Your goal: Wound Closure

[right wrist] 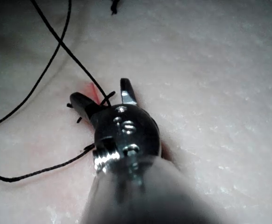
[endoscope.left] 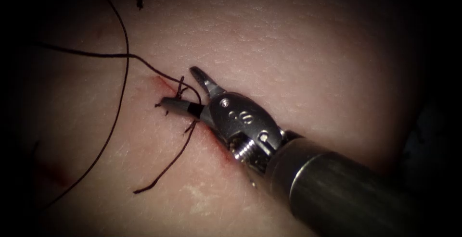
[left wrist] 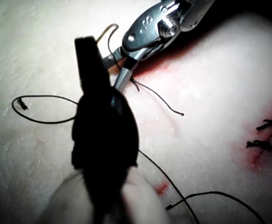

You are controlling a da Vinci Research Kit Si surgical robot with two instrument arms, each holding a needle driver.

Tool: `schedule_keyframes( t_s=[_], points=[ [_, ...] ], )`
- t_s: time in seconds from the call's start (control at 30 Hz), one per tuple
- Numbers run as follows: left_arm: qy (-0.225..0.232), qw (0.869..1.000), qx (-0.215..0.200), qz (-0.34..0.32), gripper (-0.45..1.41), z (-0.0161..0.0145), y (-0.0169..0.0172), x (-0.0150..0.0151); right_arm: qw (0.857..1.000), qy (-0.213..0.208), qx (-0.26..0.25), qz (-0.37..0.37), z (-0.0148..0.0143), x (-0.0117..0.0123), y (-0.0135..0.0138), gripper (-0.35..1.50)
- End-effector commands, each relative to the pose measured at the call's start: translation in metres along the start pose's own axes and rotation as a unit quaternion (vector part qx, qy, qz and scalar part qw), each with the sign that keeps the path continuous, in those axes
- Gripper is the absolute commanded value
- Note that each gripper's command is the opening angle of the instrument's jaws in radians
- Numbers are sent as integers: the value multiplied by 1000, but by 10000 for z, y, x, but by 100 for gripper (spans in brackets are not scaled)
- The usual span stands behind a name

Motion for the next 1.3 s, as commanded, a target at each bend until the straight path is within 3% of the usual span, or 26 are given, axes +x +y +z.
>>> schedule_keyframes(
  t_s=[0.03,0.6,0.73,0.77,0.8,0.83,0.87,1.03,1.23,1.3],
  points=[
    [-1,1000,-1,-1,-45,1,8,-6,1000,2,3,-3,12,-5,-7,138],
    [32,999,-15,-1,-45,-14,40,23,999,7,14,-35,35,-6,-30,135],
    [36,999,-17,-2,-45,-14,47,30,999,8,14,-34,33,-5,-31,123],
    [36,999,-17,-2,-45,-14,48,31,999,9,12,-37,32,-5,-32,109],
    [37,999,-18,-2,-45,-14,48,32,999,9,8,-37,31,-5,-33,79],
    [38,999,-18,-2,-45,-14,49,32,999,9,9,-37,29,-5,-34,14],
    [38,999,-19,-2,-45,-14,49,32,999,6,4,-36,25,-5,-35,-35],
    [41,999,-22,-2,-45,-16,48,31,998,-11,-38,-45,16,-3,-33,-35],
    [38,999,-22,-2,-45,-19,44,26,999,-6,-25,-44,4,-2,-25,-35],
    [35,999,-20,-2,-45,-20,43,24,999,-3,-19,-44,-3,-2,-23,61]
  ],
)
